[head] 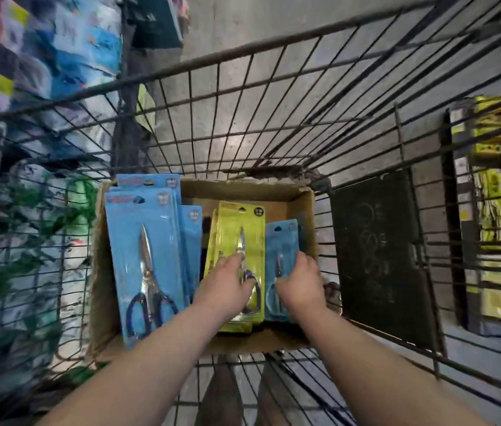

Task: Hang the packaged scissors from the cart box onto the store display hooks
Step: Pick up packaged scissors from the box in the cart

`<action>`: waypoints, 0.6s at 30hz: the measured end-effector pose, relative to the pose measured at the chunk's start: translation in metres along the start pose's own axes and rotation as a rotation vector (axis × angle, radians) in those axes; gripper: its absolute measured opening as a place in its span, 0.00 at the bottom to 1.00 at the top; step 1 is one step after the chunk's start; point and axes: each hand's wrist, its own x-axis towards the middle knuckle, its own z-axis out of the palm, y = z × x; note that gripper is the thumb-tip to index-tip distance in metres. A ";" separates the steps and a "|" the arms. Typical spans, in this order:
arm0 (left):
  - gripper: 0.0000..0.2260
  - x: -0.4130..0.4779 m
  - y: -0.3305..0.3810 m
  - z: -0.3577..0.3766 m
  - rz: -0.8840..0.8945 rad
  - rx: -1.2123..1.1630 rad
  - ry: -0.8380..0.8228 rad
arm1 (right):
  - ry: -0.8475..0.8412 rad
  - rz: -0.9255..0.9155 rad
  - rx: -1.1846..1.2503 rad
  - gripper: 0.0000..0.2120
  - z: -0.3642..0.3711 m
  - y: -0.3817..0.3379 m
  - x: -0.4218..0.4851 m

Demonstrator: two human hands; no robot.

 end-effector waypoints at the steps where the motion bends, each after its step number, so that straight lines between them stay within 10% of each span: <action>1: 0.24 0.001 -0.001 0.000 0.000 -0.026 0.000 | 0.026 0.028 0.053 0.29 0.002 -0.001 0.002; 18: 0.24 -0.001 0.007 -0.005 -0.183 -0.725 -0.045 | -0.004 -0.072 0.420 0.18 -0.026 -0.005 -0.024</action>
